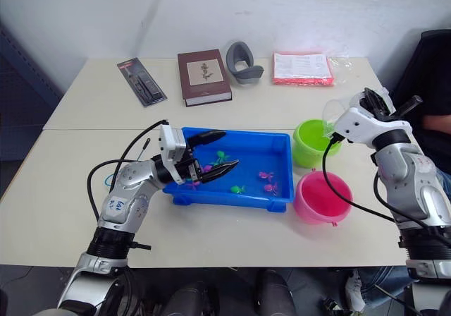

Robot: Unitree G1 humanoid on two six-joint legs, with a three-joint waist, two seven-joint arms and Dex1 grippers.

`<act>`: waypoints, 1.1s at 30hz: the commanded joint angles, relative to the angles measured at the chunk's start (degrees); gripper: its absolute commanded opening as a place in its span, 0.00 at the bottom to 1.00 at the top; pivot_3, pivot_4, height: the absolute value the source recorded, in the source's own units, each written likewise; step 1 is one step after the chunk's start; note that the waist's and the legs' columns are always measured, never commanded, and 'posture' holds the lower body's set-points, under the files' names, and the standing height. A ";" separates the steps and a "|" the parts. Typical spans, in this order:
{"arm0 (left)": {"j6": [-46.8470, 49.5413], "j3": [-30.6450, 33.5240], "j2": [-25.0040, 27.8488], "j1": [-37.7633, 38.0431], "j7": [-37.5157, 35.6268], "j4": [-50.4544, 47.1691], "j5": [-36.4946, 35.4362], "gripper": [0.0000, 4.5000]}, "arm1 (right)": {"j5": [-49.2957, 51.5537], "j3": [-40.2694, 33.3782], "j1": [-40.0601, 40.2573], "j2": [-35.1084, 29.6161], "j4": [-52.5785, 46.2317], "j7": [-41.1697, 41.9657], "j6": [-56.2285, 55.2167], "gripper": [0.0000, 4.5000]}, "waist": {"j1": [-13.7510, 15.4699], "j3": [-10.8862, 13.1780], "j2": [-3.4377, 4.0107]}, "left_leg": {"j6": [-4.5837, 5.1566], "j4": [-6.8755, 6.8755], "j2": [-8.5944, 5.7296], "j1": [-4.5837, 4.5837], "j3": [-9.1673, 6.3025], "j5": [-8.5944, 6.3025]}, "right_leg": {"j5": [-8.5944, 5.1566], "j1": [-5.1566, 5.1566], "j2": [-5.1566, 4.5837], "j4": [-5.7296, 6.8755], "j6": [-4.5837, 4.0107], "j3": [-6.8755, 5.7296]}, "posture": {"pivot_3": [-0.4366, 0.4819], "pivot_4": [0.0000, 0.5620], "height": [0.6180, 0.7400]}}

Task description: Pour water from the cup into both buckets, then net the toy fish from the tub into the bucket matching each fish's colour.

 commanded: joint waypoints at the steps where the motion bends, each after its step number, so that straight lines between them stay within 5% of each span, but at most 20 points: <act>1: -1.34 -0.08 -0.21 0.06 -0.10 -1.06 0.20 1.00 | -2.04 -1.63 -0.71 -2.16 -1.08 -3.05 -2.70 0.02 | 0.01 0.00 0.00 | 0.00 0.00 0.00 0.00 0.00 0.00 | 0.00 0.00 0.00 0.00 0.00 0.00 | 0.48 0.27 1.00; 15: -2.04 -0.17 0.03 0.16 -0.95 -0.80 0.00 1.00 | 2.21 -5.35 2.16 0.97 -1.61 -5.00 -3.15 0.02 | -0.01 0.02 -0.03 | -0.01 0.00 0.02 0.00 0.00 0.01 | 0.00 0.00 0.01 0.00 0.00 0.00 | 0.48 0.27 1.00; 20: -1.50 0.16 0.56 0.52 -1.52 -1.37 -0.42 1.00 | 16.28 -14.31 2.21 8.46 -5.62 -1.85 5.01 0.02 | 0.03 0.03 -0.05 | -0.01 0.00 0.02 0.00 -0.02 0.01 | 0.00 0.01 0.02 0.01 0.00 -0.01 | 0.48 0.27 1.00; 25: 0.53 1.50 1.44 0.88 -2.30 -2.04 -2.65 1.00 | 41.97 -27.51 0.66 16.40 -13.72 4.27 25.04 0.02 | 0.06 0.04 -0.05 | -0.01 0.01 0.02 -0.03 -0.09 0.01 | 0.00 0.01 0.00 0.03 0.00 -0.03 | 0.48 0.27 1.00; 33: 2.06 2.17 6.86 2.13 -10.42 -4.11 -6.20 1.00 | 58.86 -44.26 3.58 26.37 -19.35 -7.37 41.87 0.02 | 0.03 0.03 -0.03 | 0.01 -0.02 0.03 -0.06 -0.14 0.01 | -0.01 -0.01 -0.09 0.04 -0.03 -0.05 | 0.48 0.27 1.00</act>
